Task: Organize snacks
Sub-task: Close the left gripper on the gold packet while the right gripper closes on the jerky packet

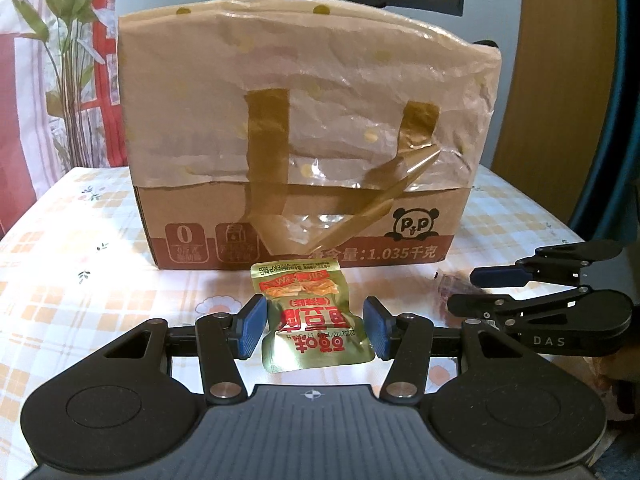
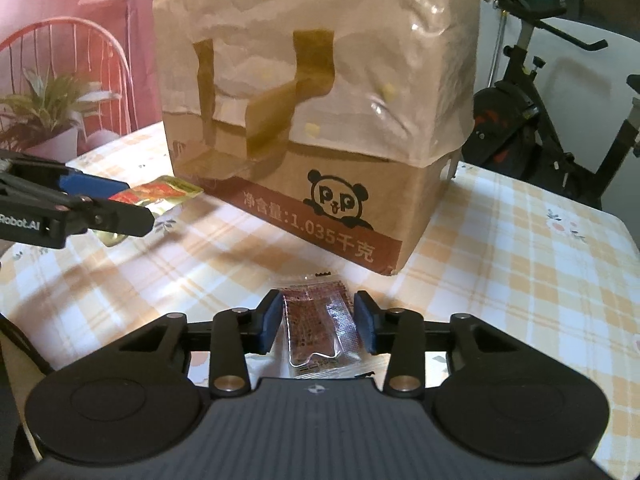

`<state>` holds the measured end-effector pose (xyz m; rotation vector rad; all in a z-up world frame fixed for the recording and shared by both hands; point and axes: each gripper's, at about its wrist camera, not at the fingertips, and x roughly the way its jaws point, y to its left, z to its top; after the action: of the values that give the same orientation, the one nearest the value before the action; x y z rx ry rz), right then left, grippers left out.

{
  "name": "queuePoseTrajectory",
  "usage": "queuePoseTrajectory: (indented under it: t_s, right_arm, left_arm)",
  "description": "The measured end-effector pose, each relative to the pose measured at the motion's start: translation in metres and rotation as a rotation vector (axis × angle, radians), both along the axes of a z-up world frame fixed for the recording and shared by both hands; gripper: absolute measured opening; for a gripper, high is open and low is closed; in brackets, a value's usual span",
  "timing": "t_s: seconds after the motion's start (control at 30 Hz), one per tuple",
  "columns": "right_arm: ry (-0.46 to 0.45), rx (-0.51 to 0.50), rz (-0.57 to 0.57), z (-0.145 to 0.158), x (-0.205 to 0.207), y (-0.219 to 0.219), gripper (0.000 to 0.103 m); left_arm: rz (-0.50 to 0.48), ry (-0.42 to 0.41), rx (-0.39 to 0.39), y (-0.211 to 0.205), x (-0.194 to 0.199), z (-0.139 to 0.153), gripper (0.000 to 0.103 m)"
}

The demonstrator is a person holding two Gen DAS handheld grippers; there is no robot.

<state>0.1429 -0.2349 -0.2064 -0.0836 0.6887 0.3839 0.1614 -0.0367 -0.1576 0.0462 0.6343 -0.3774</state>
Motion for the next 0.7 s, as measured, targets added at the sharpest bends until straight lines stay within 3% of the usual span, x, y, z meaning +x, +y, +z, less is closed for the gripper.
queuePoseTrajectory:
  t_s: [0.7]
  right_arm:
    - [-0.102, 0.094, -0.061, 0.036, -0.027, -0.008, 0.042]
  left_arm:
    - [0.035, -0.069, -0.003, 0.011, -0.015, 0.021, 0.056]
